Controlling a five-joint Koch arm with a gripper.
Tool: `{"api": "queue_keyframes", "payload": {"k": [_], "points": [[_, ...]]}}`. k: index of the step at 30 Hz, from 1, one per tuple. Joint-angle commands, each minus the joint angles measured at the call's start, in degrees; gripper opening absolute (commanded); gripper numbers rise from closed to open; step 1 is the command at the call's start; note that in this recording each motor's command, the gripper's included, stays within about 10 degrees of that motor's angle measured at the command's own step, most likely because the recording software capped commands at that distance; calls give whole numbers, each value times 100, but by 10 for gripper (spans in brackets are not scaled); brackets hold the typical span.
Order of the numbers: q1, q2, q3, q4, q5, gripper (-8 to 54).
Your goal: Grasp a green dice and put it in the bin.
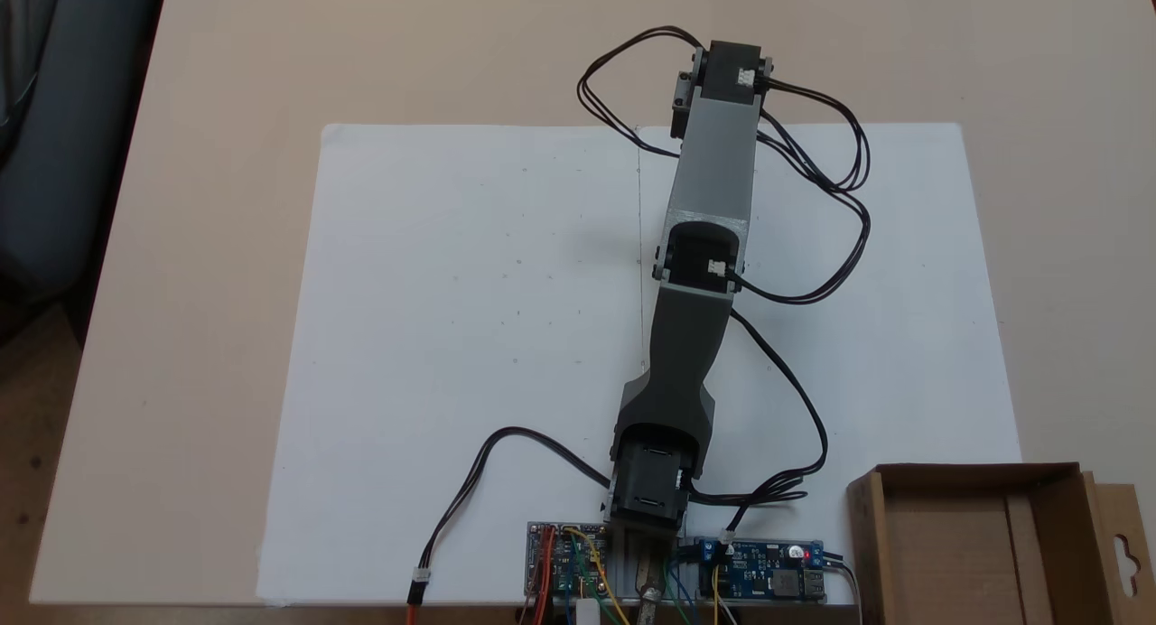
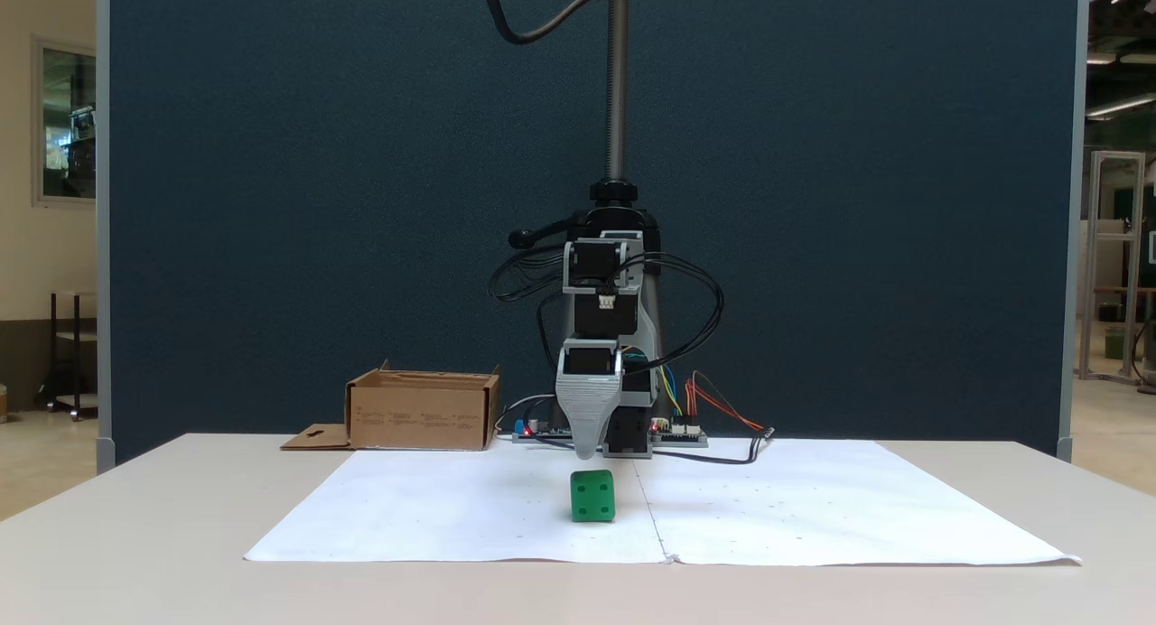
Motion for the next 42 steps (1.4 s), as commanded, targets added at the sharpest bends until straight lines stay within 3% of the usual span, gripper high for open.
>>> {"api": "queue_keyframes", "payload": {"k": [1,42], "points": [[105,97,-185,-167,-141,463],[211,158,1239,-1538,-554,461]]}}
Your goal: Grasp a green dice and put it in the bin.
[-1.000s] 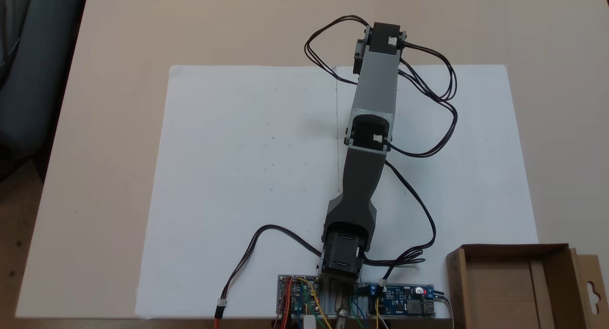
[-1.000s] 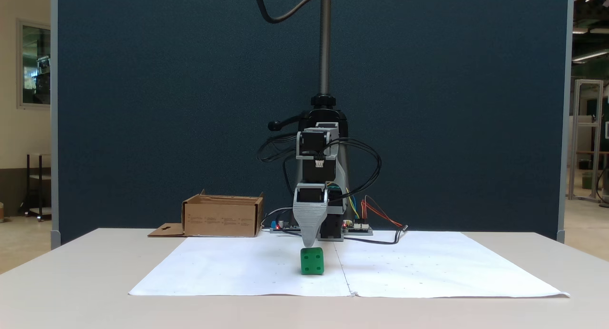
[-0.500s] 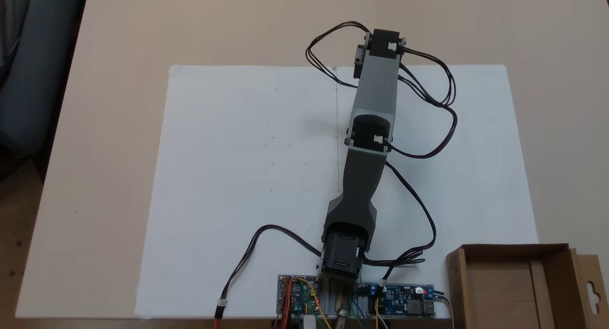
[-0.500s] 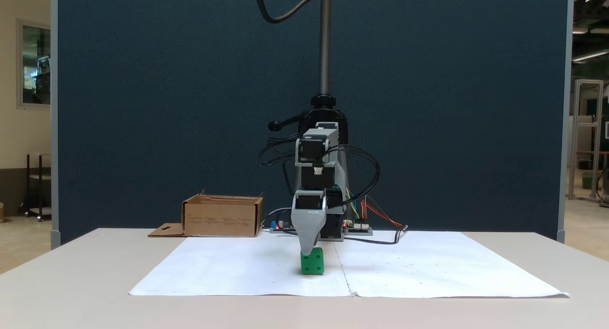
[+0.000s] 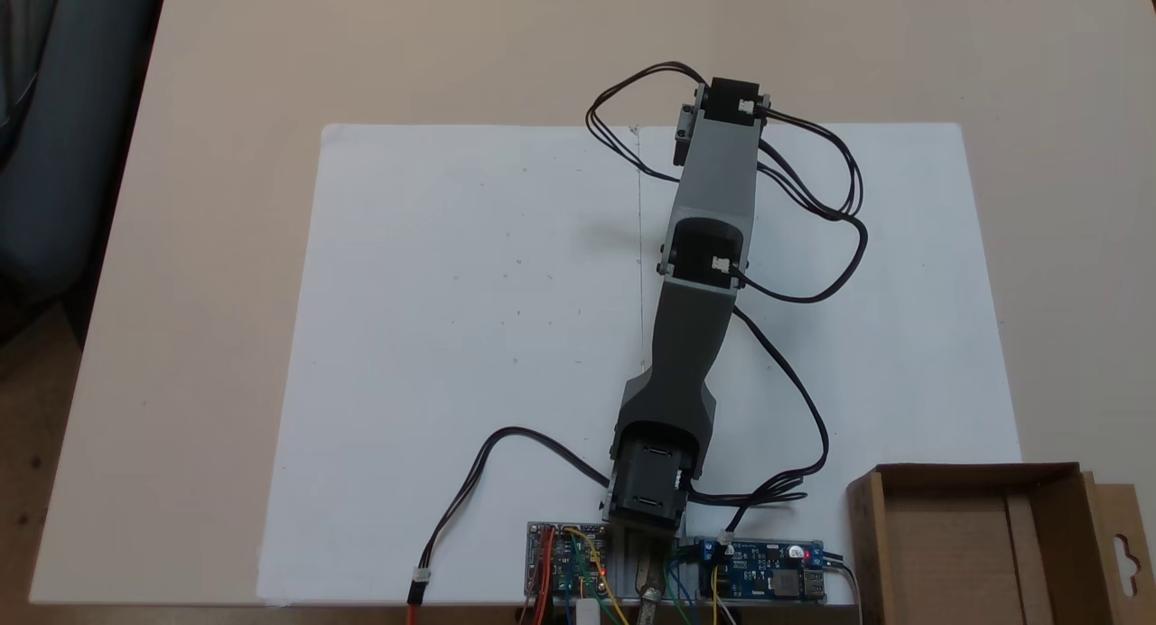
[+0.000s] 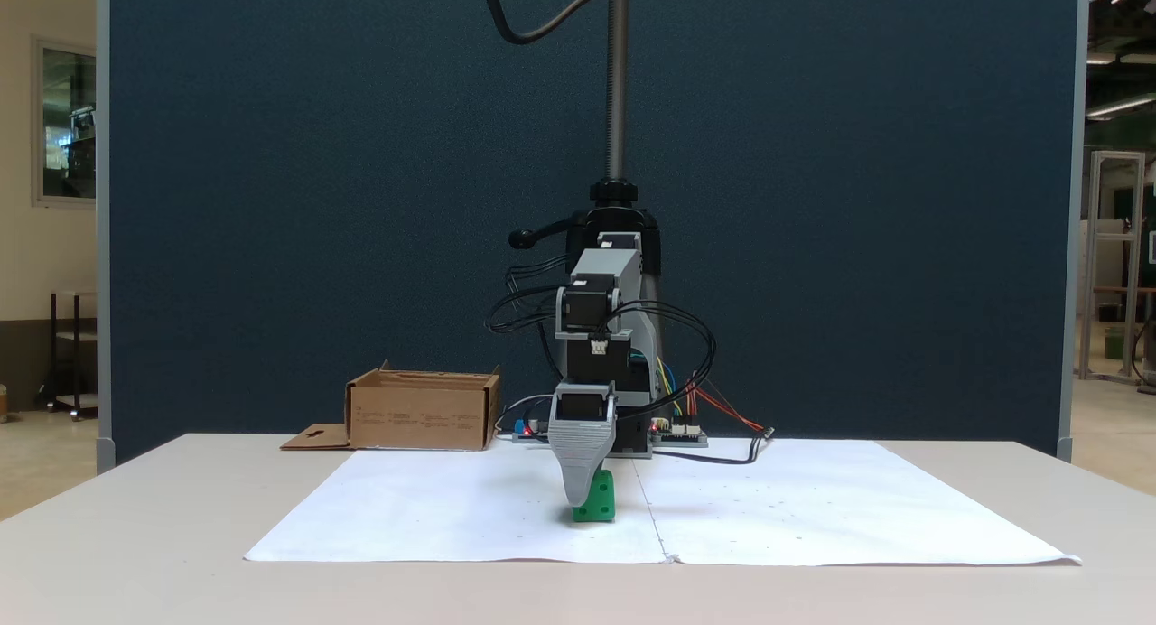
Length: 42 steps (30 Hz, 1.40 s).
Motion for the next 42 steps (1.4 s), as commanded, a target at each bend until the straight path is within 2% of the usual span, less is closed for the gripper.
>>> {"api": "queue_keyframes", "payload": {"k": [1,17,42], "points": [[70,290,-18,-132,-580,461],[0,281,26,-246,-1107,461],[-176,255,246,-659,-703,458]]}}
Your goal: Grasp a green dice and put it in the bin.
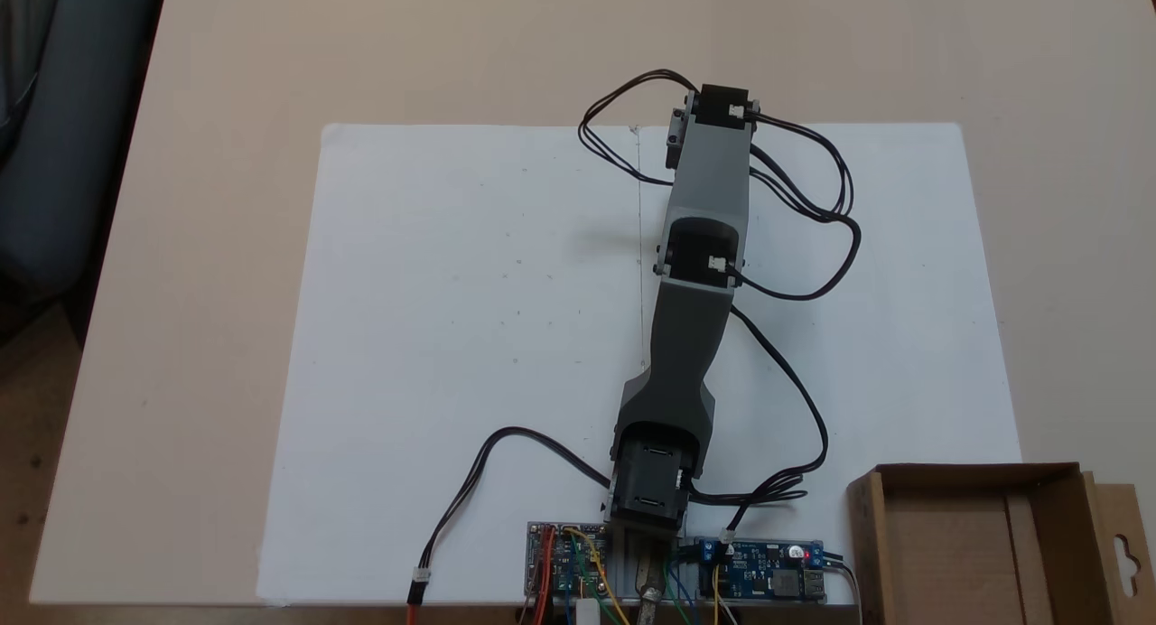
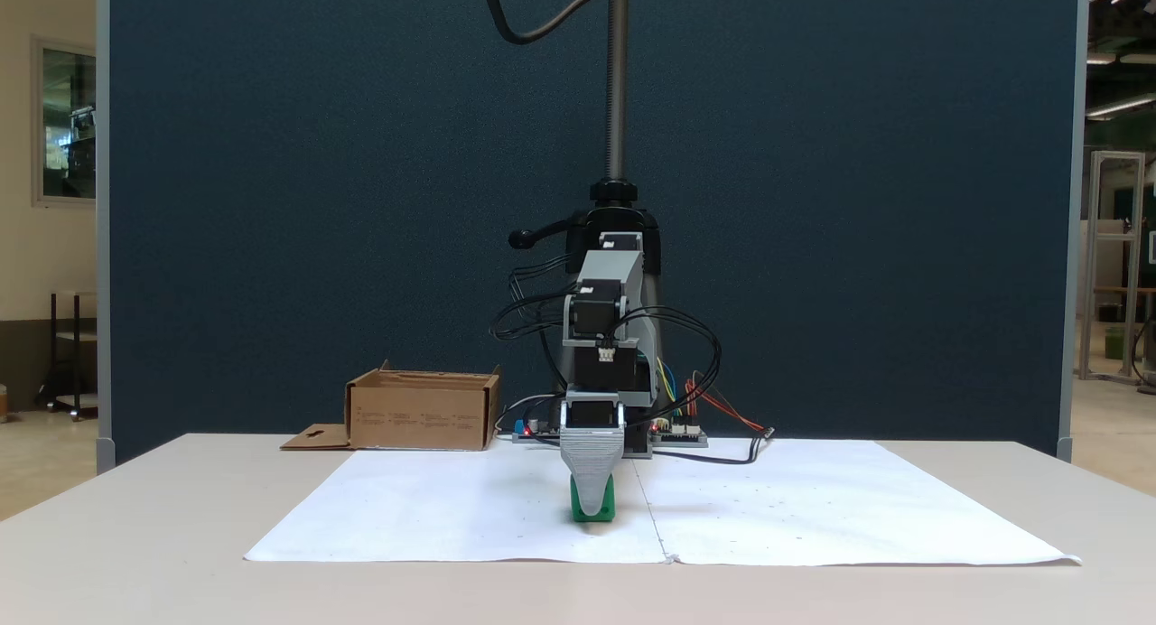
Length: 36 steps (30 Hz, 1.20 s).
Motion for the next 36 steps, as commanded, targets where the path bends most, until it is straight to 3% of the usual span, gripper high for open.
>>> {"api": "queue_keyframes", "payload": {"k": [1,31,36], "points": [[-35,255,-18,-62,-88,458],[88,264,281,-853,352,429],[79,264,369,-853,352,357]]}}
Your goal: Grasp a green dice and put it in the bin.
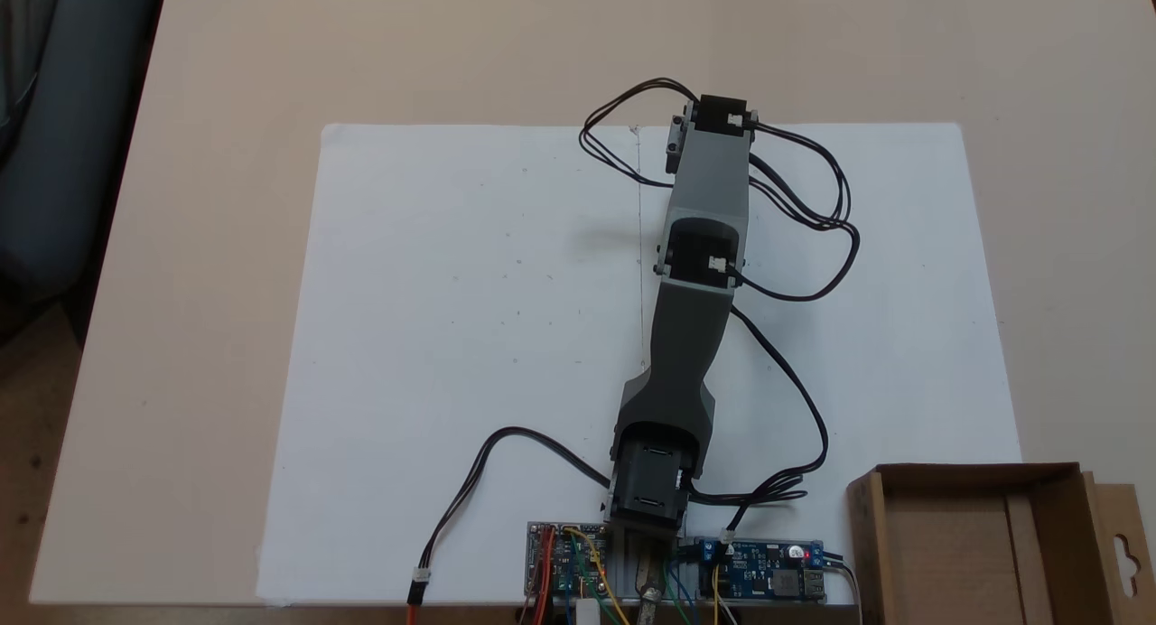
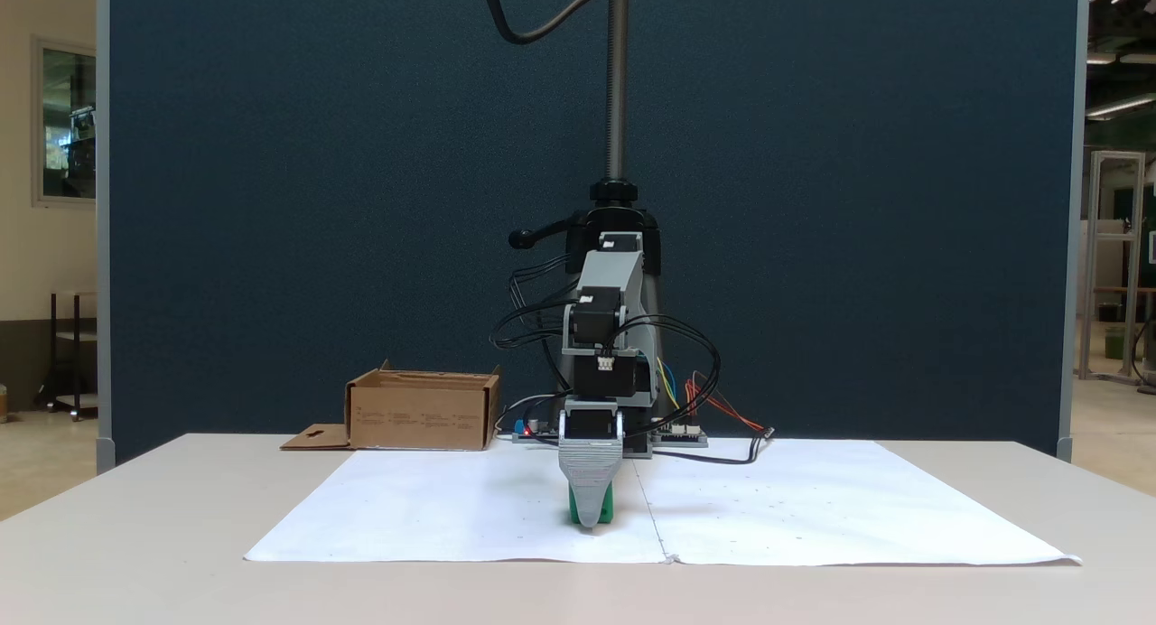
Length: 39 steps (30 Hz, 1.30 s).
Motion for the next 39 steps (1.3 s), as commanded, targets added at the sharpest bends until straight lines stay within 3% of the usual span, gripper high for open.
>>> {"api": "queue_keyframes", "payload": {"k": [1,7,32,33,34,39], "points": [[53,255,44,-158,316,330],[44,255,211,-158,316,216],[185,255,334,-686,536,215],[185,255,343,-686,554,205],[185,264,360,-686,563,138],[255,580,413,-659,624,121]]}}
